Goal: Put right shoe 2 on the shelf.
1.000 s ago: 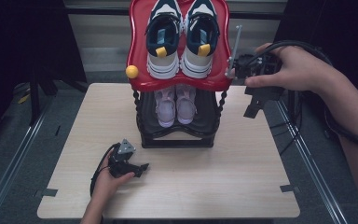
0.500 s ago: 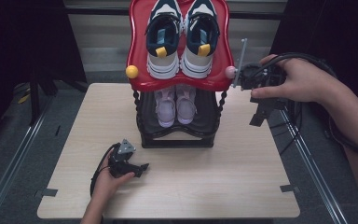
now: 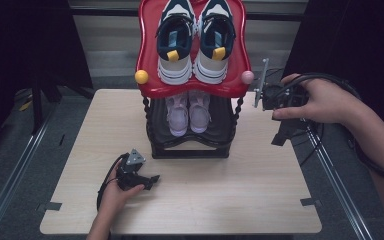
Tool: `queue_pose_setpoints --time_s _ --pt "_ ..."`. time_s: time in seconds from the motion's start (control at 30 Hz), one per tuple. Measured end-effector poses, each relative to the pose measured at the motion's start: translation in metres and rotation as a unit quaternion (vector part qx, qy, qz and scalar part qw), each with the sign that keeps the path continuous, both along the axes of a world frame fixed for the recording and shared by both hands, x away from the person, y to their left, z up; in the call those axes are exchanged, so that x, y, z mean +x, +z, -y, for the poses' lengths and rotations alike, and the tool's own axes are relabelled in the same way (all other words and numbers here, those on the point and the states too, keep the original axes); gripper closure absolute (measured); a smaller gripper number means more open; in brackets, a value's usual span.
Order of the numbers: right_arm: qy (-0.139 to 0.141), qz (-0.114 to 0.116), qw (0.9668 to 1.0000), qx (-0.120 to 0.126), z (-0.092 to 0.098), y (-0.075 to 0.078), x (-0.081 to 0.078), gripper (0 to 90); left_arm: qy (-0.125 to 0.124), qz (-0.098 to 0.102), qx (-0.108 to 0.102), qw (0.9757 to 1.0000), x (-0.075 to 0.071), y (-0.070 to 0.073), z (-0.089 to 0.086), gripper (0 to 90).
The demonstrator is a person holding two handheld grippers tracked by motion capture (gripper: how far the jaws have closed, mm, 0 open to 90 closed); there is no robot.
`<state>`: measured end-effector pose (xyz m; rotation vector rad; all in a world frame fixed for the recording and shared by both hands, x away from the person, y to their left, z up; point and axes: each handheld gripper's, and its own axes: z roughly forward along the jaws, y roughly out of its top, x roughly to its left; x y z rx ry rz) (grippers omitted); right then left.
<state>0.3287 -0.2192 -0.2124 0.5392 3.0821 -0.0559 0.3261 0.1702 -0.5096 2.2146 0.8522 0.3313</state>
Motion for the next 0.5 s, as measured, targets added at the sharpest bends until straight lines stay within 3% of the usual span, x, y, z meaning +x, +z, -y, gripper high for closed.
queue_pose_setpoints --time_s 0.5 --pt "-0.005 -0.001 1.0 -0.006 0.006 -0.03 -0.002 20.0 0.002 0.005 0.0 1.0 0.0 0.0 0.0 9.3"
